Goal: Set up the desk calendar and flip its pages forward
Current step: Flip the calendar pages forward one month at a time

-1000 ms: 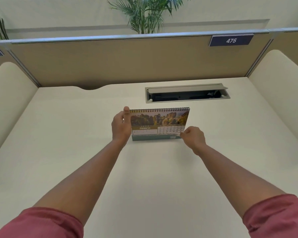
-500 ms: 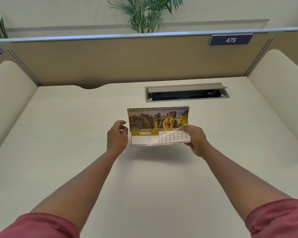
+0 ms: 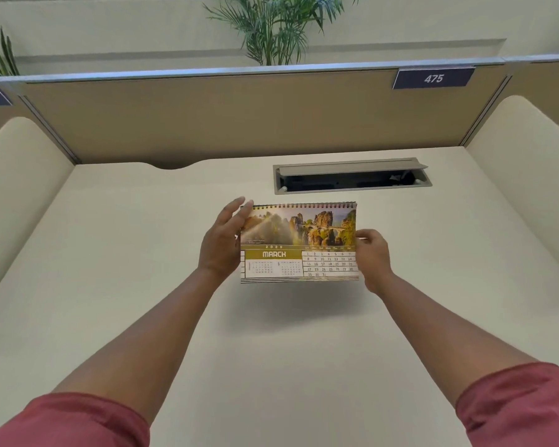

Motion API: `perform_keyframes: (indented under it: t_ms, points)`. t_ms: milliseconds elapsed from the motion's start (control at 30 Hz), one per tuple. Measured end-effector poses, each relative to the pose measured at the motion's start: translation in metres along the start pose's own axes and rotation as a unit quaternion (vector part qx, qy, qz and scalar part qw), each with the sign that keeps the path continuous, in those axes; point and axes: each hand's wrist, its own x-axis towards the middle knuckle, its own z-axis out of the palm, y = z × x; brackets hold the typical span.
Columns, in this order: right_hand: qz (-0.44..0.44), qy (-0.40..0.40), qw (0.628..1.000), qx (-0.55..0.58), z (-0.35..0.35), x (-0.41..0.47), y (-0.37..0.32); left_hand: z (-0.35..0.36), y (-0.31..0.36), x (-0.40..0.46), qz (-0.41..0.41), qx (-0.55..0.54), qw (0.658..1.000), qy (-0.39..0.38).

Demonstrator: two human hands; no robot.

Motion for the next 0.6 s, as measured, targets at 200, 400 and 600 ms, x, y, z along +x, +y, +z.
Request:
perform_keyframes:
  t_ms: [200, 400, 600]
  points:
    - [-0.103, -0.043, 0.992, -0.052, 0.002, 0.007, 0.002, -0.009, 0.011, 0.015, -0.032, -0.074, 0.995, 0.059]
    - [-0.133, 0.014, 0.967, -0.215, 0.013, 0.007, -0.003, -0.008, 0.030, 0.039, -0.202, -0.143, 0.967, 0.068]
    - [-0.131, 0.015, 0.962, -0.240, 0.013, 0.010, -0.003, 0.000, 0.022, 0.045, -0.272, -0.165, 0.944, 0.082]
